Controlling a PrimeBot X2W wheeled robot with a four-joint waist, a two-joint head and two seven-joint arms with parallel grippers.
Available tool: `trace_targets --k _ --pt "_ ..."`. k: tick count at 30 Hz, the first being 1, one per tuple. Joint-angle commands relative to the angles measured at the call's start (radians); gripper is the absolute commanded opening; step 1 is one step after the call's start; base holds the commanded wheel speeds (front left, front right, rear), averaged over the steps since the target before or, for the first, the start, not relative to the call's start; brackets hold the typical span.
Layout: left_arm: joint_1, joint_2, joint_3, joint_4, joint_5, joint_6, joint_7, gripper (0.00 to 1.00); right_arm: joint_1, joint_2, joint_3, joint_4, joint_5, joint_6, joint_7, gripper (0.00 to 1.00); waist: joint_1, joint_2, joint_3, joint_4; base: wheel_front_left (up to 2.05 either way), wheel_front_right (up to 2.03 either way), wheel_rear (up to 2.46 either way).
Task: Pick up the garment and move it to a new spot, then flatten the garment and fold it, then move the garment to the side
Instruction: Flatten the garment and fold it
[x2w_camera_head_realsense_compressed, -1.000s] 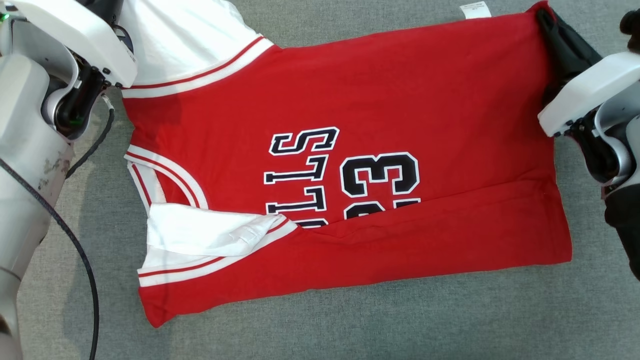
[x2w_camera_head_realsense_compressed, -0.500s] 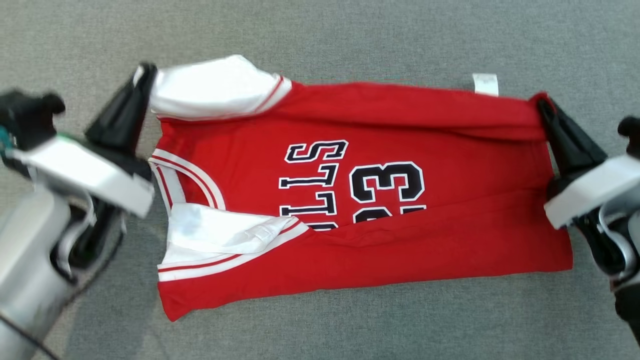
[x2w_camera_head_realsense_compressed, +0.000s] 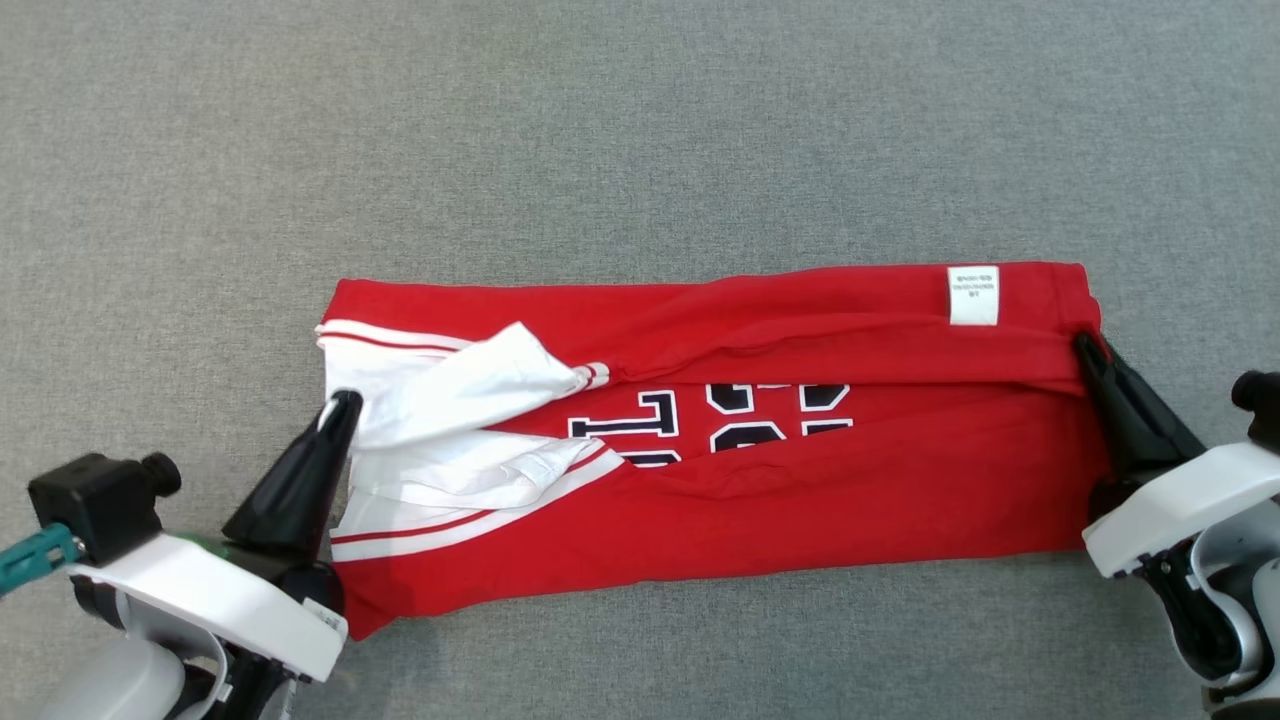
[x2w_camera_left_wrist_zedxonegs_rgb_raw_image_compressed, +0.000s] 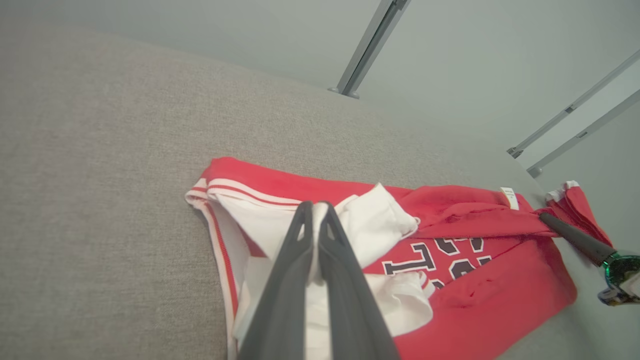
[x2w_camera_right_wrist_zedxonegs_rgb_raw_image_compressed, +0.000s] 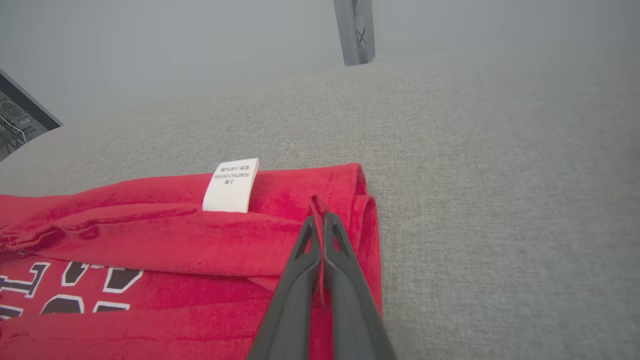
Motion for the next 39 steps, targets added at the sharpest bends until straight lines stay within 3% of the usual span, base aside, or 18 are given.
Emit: trace_targets --k 1,2,3,4,5,6,7,13,18,21,26,28,39 --pt "0.011 -0.008 -0.003 0.014 -0.016 -0.003 0.003 0.0 0.016 0.004 -0.009 -0.001 -0.016 0.0 0.008 0.0 0.0 0.0 0.0 0.002 0.0 0.0 0.0" --pt "0.018 -0.015 -0.01 0.027 -0.025 -0.012 0.009 0.0 0.021 0.012 -0.012 0.001 -0.017 0.0 0.012 0.0 0.0 0.0 -0.001 0.003 0.0 0.0 0.0" --pt "0.022 -0.018 -0.016 0.044 -0.029 -0.017 0.016 0.0 0.027 0.024 -0.02 0.005 -0.013 0.0 0.014 0.11 0.0 0.0 -0.003 0.002 0.0 0.0 0.0" --pt "0.022 -0.018 -0.016 0.044 -0.029 -0.017 0.016 0.0 0.027 0.024 -0.02 0.005 -0.013 0.0 0.014 0.11 0.0 0.0 -0.003 0.002 0.0 0.0 0.0" --pt "0.024 -0.024 -0.02 0.062 -0.036 -0.02 0.02 0.13 0.033 0.028 -0.027 0.012 -0.021 0.0 0.015 0.38 0.0 0.0 -0.004 0.002 0.0 0.0 0.0" --pt "0.025 -0.029 -0.023 0.083 -0.038 -0.017 0.026 0.53 0.037 0.033 -0.031 0.016 -0.031 0.0 0.013 0.84 0.0 0.0 -0.007 0.001 0.0 0.0 0.0" --pt "0.023 -0.03 -0.034 0.103 -0.028 -0.012 0.031 1.0 0.041 0.045 -0.036 0.02 -0.03 0.0 0.005 1.0 0.0 0.0 -0.01 0.0 0.0 0.0 0.0" --pt "0.005 -0.101 0.038 0.148 0.038 0.039 -0.003 1.0 0.066 0.119 -0.122 0.011 -0.067 0.0 -0.078 1.0 0.0 0.0 -0.037 -0.001 0.0 0.0 0.0" --pt "0.023 -0.176 0.189 0.106 0.225 0.107 -0.006 1.0 0.072 0.171 -0.184 -0.04 -0.149 0.0 -0.147 1.0 0.0 0.0 -0.068 -0.005 0.0 0.0 0.0" --pt "0.046 -0.23 0.279 0.064 0.354 0.121 -0.006 1.0 0.066 0.188 -0.2 -0.078 -0.201 0.0 -0.168 1.0 0.0 0.0 -0.087 -0.009 0.0 0.0 0.0" --pt "0.082 -0.305 0.387 0.027 0.544 0.097 -0.007 1.0 0.075 0.203 -0.203 -0.118 -0.276 0.0 -0.176 1.0 0.0 0.0 -0.119 -0.011 0.0 0.0 0.0" --pt "0.109 -0.341 0.437 0.043 0.634 0.068 -0.007 1.0 0.086 0.208 -0.197 -0.128 -0.303 0.0 -0.168 1.0 0.0 0.0 -0.138 -0.01 0.0 0.0 0.0" --pt "0.2 -0.398 0.505 0.164 0.802 -0.063 -0.007 1.0 0.138 0.219 -0.195 -0.102 -0.341 0.0 -0.155 1.0 0.0 0.0 -0.193 0.005 0.0 0.0 0.0"
